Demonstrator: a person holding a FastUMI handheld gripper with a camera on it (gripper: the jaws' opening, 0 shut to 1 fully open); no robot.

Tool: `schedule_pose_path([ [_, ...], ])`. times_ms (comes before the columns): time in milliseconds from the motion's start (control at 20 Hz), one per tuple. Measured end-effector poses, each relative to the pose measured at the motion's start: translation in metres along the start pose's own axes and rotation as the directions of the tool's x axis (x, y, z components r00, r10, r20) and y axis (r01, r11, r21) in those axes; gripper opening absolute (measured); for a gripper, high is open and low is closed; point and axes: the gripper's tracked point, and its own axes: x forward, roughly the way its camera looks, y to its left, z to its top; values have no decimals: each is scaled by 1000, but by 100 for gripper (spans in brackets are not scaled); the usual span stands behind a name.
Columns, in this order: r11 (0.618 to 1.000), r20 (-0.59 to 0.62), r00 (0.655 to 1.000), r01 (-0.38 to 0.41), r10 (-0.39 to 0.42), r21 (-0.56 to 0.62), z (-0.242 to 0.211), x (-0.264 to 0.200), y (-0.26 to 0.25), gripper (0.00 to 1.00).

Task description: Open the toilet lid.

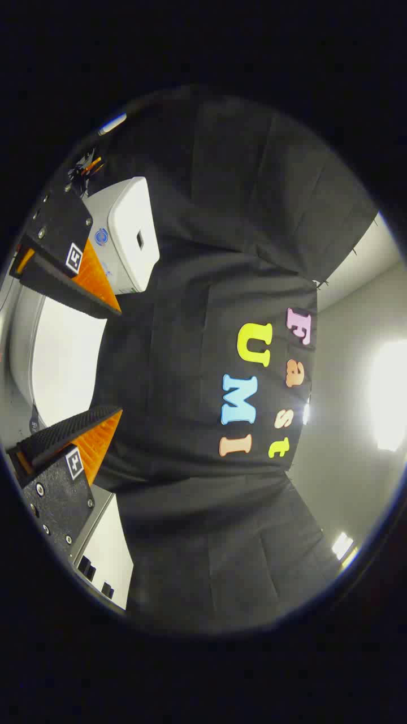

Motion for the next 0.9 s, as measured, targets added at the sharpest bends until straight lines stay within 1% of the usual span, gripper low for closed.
schedule_pose_path([
  [250, 1000, -3, 1000, -1, 1, 14, -1, 0, 0, 95],
  [900, 999, -31, 999, -23, 22, -29, -8, 1, 5, 95],
])
